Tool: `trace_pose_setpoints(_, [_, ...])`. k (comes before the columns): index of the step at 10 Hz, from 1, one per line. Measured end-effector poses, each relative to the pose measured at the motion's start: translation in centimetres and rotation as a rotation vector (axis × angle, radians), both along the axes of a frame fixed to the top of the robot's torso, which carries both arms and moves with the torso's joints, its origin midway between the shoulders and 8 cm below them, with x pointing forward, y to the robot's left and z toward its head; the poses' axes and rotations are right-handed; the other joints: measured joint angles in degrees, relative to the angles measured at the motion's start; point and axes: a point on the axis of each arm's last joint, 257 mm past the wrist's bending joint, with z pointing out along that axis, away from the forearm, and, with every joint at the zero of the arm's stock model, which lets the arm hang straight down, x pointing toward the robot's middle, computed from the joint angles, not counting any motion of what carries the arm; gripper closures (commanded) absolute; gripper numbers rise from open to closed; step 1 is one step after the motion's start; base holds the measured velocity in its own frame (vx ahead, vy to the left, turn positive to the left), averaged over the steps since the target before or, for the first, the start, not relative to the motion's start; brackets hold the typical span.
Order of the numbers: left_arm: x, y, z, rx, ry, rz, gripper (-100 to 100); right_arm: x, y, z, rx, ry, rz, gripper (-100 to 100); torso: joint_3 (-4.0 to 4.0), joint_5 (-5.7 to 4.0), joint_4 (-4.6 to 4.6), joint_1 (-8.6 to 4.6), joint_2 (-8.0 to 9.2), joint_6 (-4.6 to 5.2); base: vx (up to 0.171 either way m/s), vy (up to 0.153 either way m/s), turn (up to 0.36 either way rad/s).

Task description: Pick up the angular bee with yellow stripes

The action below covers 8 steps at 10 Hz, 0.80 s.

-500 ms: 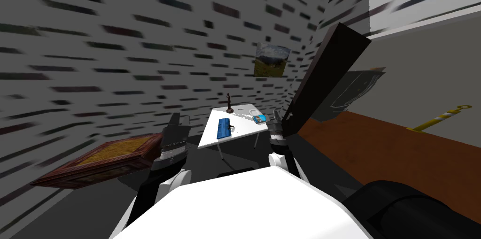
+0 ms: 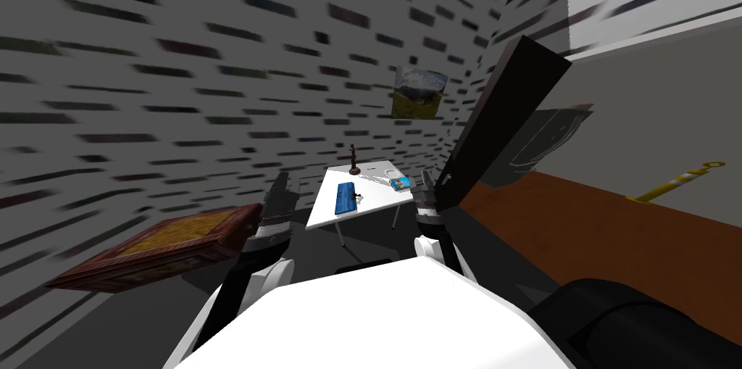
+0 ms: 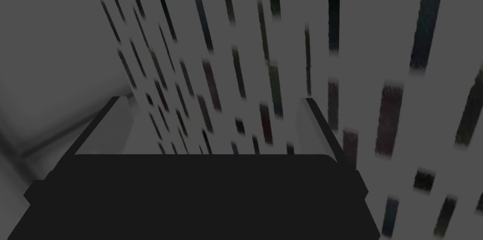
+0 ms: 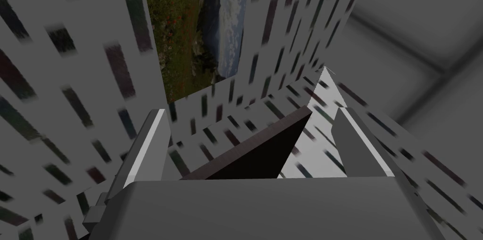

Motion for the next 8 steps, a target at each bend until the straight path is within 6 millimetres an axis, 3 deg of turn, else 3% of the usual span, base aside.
trace_pose_setpoints(8, [4.3,0.6,-4.3,0.043,0.183,0.016,-100,0.0,0.0,0.0,0.000,0.000,0.000,0,-0.01,-0.02,0.00,-0.07,-0.01,-0.01,0.004,-0.005,-0.005])
